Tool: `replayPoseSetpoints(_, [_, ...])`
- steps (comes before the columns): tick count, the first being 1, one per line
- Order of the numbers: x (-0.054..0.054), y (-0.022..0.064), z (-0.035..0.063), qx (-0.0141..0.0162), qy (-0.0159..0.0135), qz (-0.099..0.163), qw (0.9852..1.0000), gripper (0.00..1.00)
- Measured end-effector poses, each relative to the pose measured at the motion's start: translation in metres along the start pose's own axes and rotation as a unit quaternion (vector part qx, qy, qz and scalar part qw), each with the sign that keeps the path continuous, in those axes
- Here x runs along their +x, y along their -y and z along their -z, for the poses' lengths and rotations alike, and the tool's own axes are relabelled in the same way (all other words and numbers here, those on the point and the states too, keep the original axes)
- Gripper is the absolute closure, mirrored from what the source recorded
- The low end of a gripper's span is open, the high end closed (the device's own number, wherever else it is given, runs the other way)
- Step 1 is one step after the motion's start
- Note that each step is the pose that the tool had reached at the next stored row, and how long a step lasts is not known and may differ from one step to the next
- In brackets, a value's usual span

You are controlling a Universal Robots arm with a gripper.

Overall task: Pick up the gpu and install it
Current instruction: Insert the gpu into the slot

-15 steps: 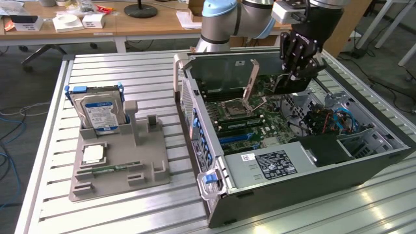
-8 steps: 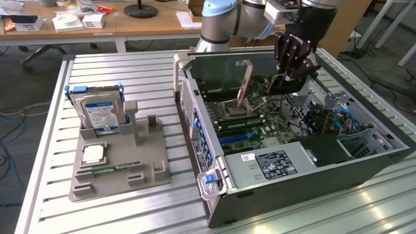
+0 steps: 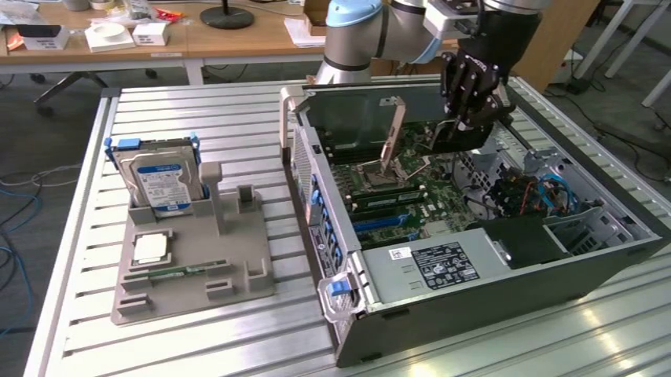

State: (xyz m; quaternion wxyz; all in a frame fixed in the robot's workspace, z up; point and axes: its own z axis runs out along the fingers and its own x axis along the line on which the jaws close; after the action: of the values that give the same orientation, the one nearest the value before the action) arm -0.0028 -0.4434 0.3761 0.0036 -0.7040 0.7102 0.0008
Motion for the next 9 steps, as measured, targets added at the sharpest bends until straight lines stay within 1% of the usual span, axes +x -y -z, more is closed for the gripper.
replayPoseSetpoints(9, [0.0000,-0.0001,-0.0063,0.0000,-0.0001,0.000,1.0000,0.74])
